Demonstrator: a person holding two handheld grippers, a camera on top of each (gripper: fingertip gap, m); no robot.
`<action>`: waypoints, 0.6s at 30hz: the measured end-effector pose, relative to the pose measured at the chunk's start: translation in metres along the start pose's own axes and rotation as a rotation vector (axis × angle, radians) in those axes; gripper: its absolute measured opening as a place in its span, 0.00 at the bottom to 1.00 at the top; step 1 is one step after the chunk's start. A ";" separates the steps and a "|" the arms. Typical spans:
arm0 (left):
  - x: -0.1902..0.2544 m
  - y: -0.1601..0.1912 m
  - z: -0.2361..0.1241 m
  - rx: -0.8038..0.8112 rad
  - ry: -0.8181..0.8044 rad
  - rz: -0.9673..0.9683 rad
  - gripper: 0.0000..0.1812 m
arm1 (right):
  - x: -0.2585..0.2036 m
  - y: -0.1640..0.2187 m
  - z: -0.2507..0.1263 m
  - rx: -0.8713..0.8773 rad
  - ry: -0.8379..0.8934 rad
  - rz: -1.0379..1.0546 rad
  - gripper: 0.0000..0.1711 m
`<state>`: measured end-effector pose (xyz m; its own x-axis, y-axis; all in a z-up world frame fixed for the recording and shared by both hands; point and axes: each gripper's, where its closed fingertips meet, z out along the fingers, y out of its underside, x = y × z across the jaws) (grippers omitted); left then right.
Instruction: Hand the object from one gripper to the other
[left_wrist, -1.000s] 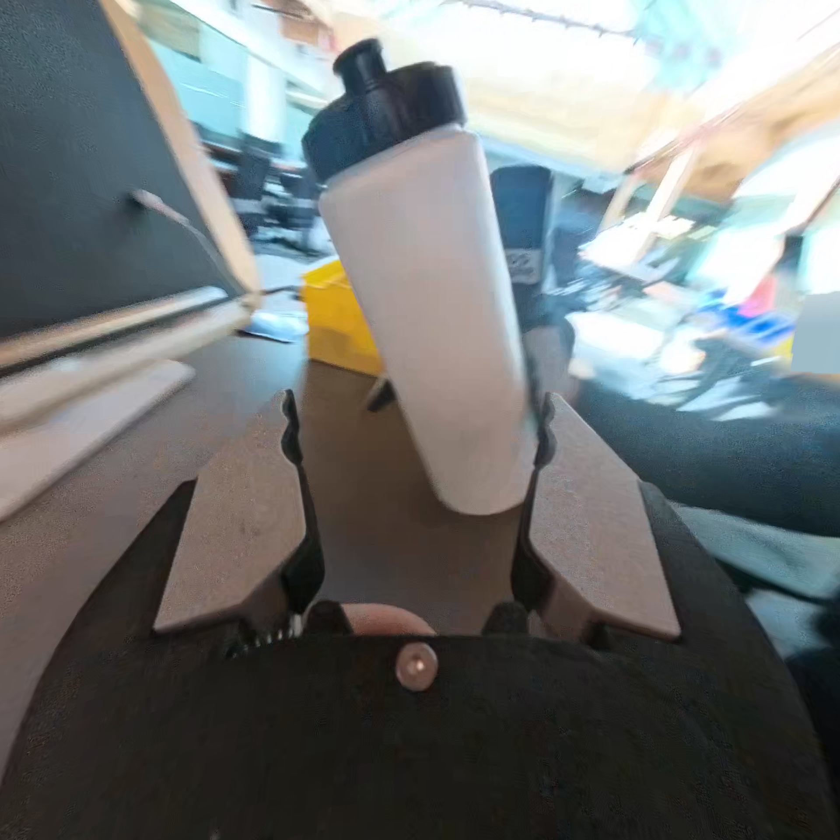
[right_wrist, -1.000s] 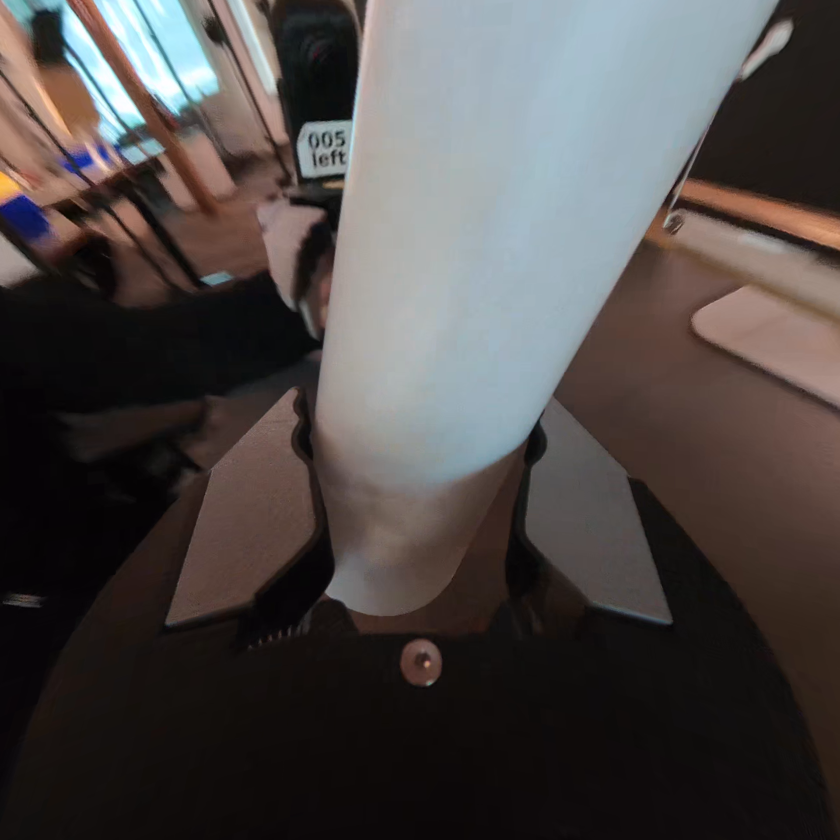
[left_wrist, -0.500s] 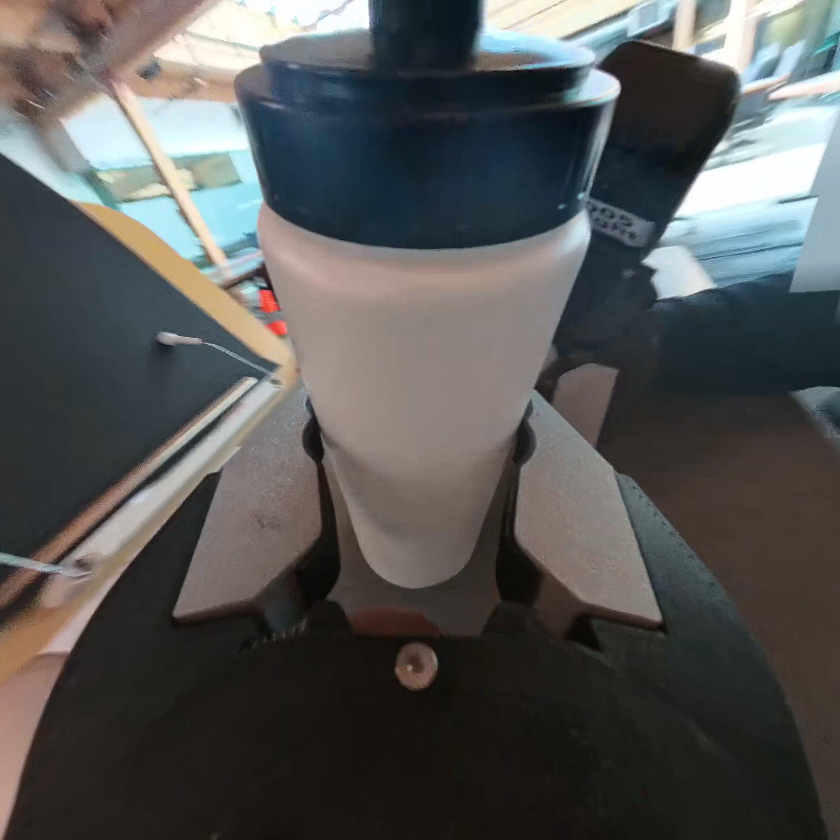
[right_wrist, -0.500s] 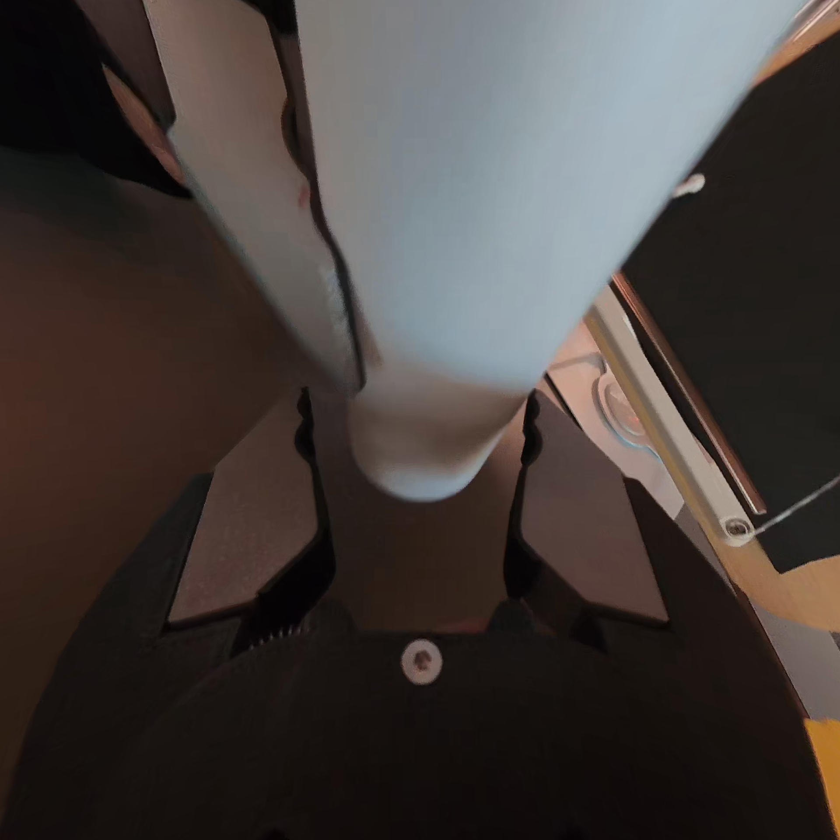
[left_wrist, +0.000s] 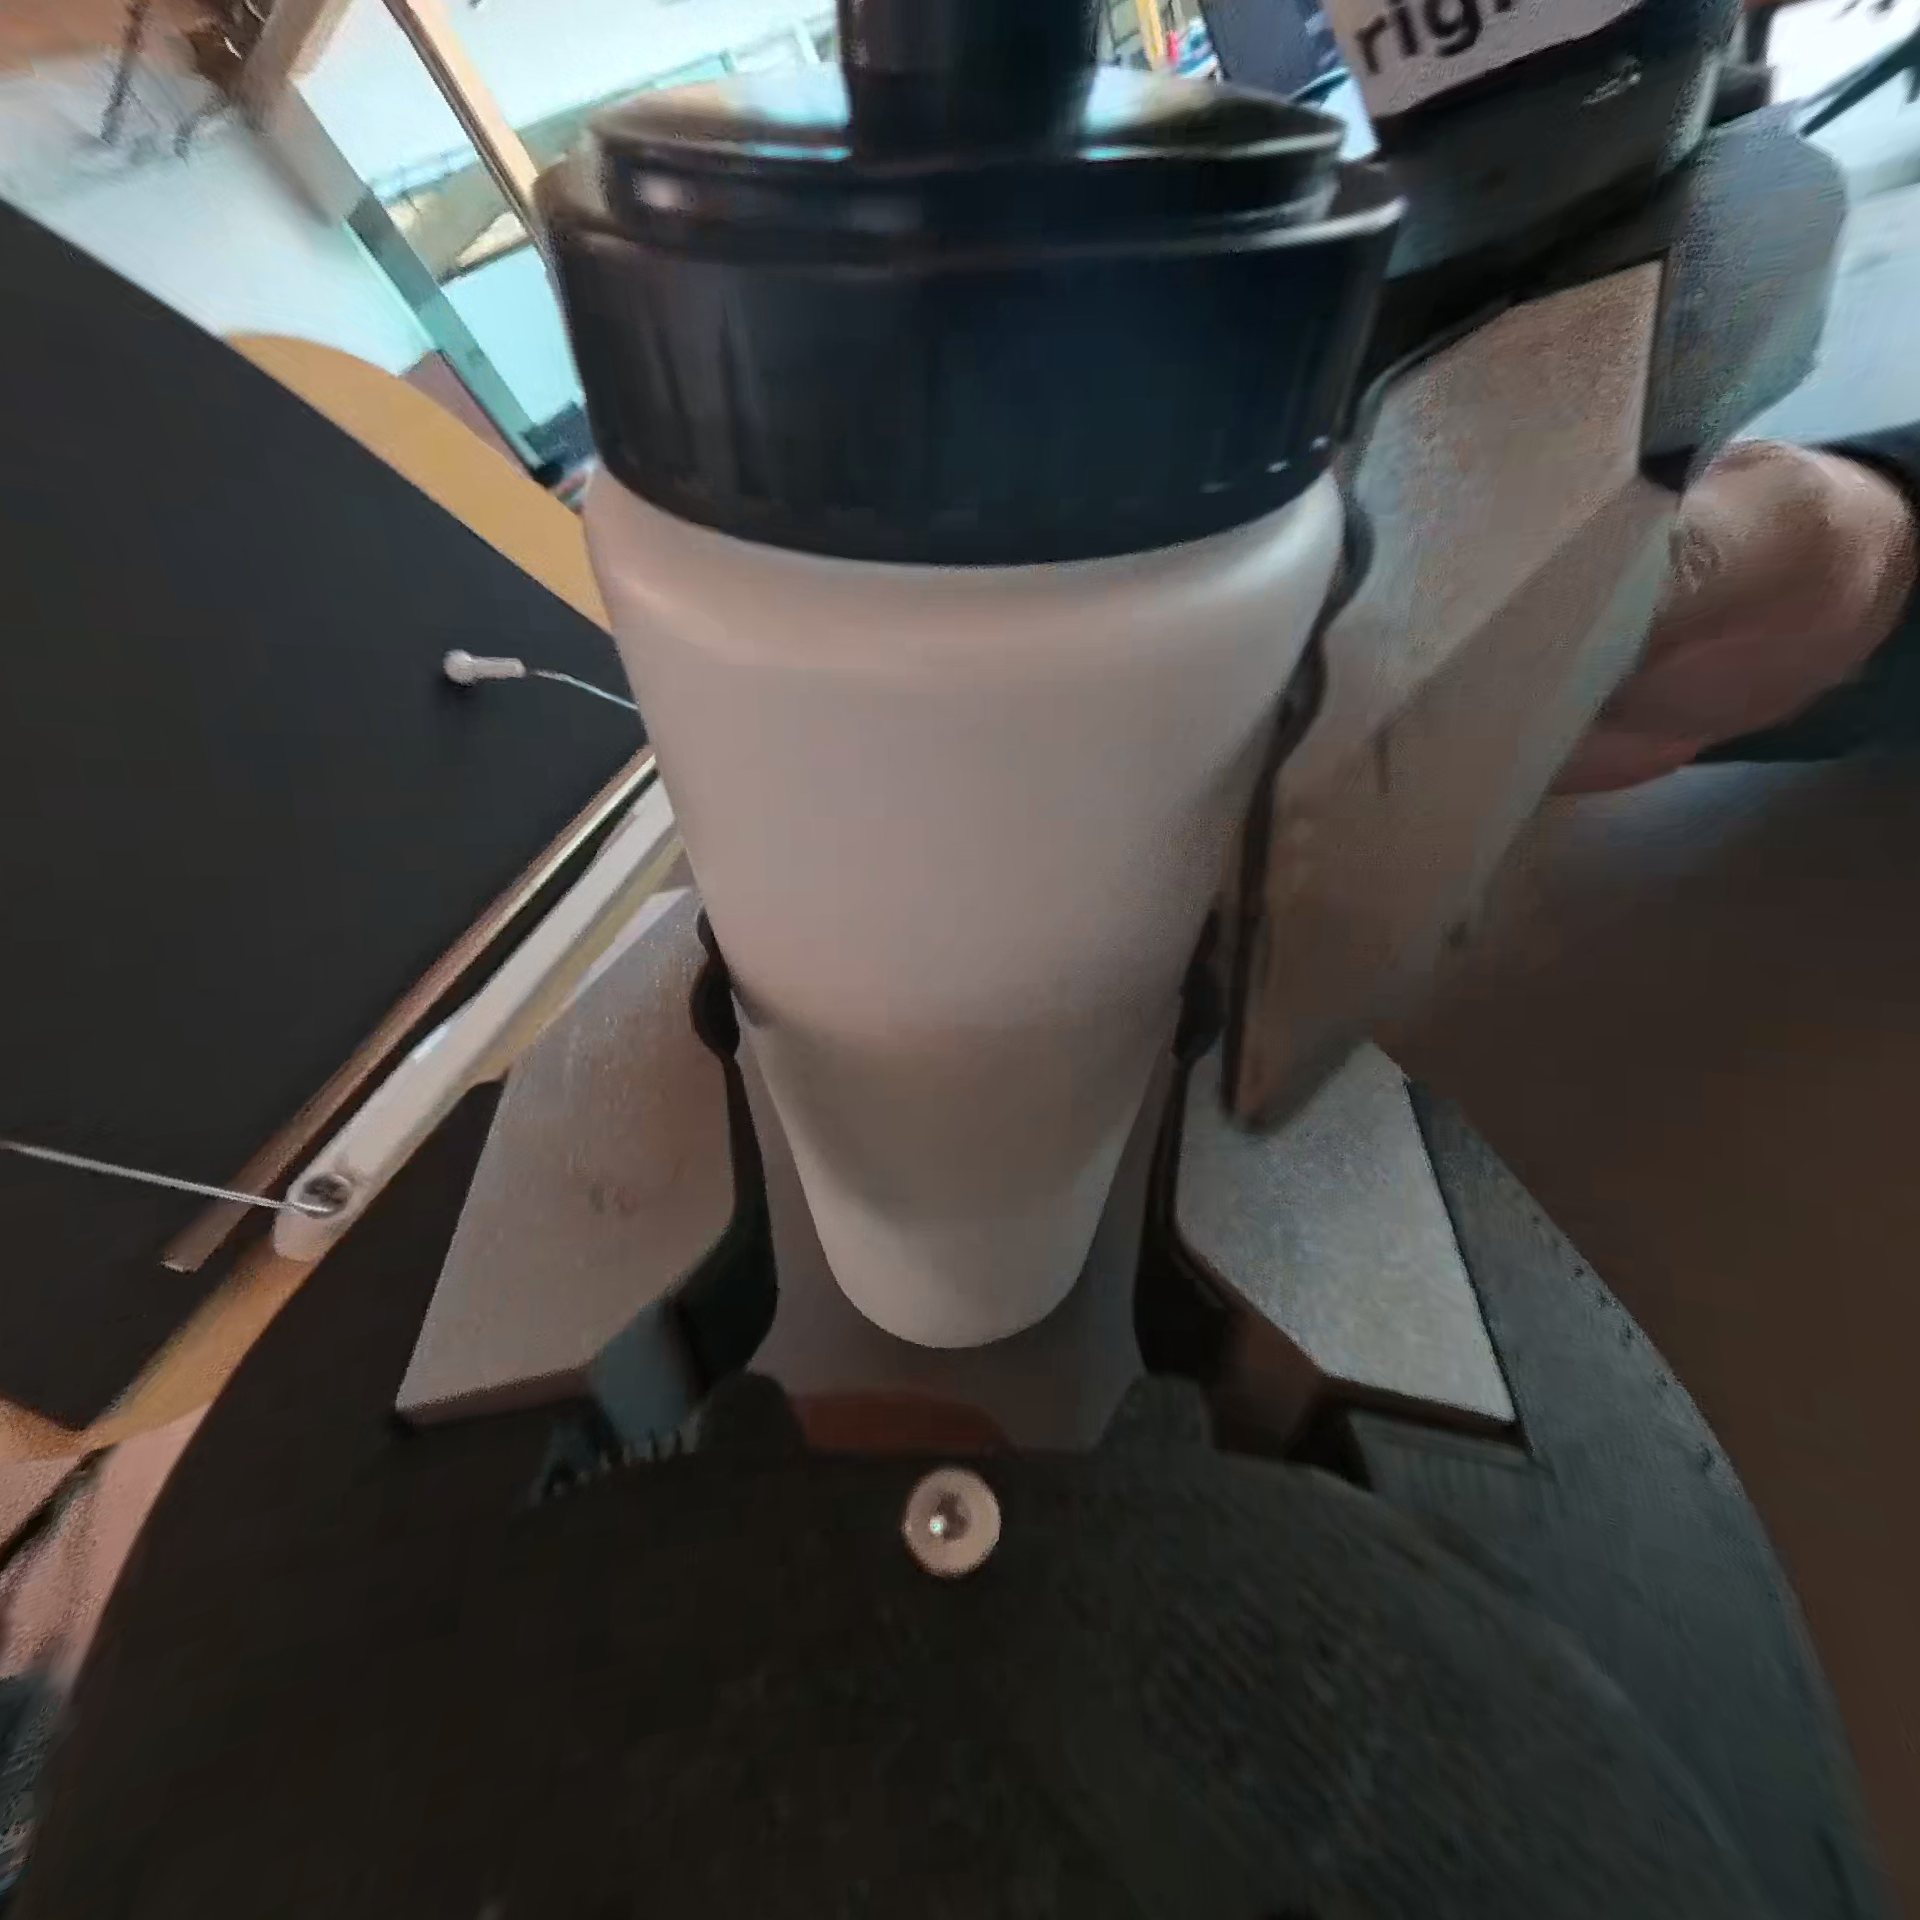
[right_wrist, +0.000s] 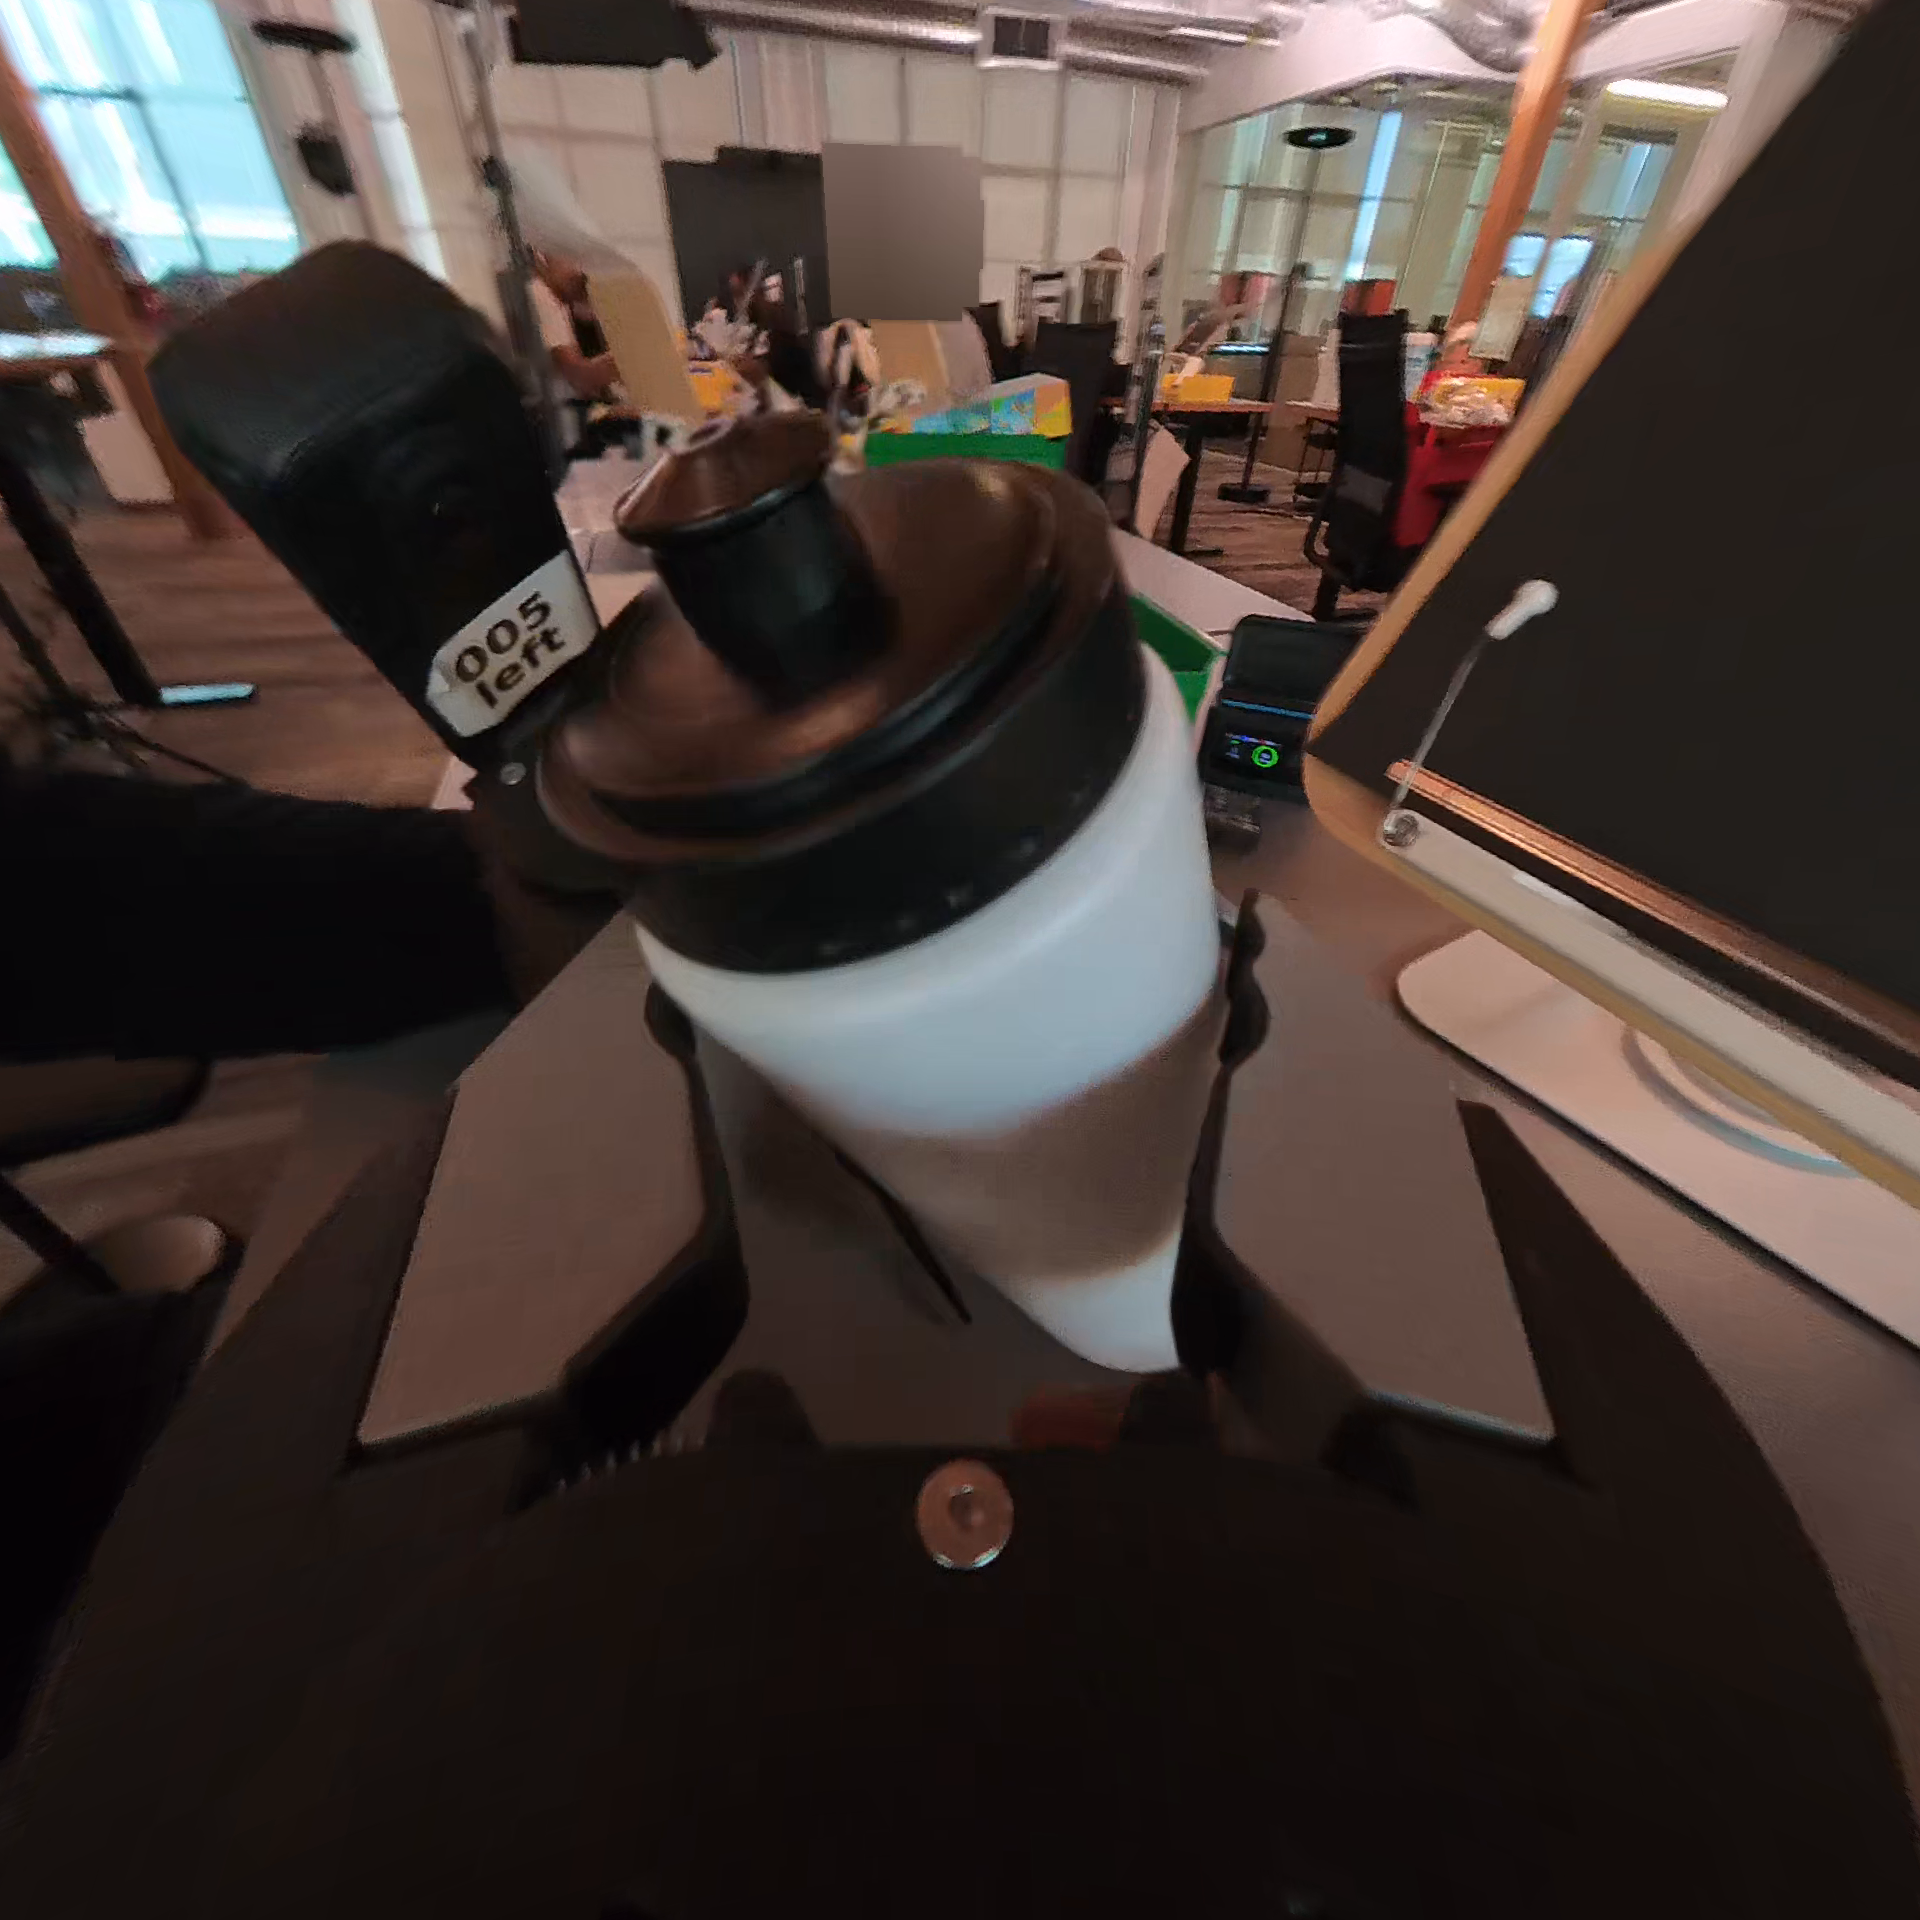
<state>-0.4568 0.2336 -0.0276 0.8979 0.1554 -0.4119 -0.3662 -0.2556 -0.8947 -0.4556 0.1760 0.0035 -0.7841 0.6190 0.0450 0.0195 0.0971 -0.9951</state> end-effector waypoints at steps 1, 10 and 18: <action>0.000 -0.001 0.001 -0.006 -0.027 0.024 0.47 | 0.002 0.000 0.000 -0.009 0.035 -0.059 0.60; -0.008 -0.009 -0.009 0.088 0.039 -0.184 0.42 | 0.039 -0.018 -0.033 -0.040 0.405 -0.461 0.50; -0.016 0.009 -0.009 0.031 0.073 -0.284 0.48 | 0.058 -0.060 -0.083 0.090 0.743 -0.659 0.49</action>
<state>-0.4724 0.2203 -0.0271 0.9803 0.1470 -0.1322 -0.1044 -0.1827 -0.9776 -0.4507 0.2709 0.0737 -0.0334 0.7963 0.6040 -0.3513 0.5564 -0.7530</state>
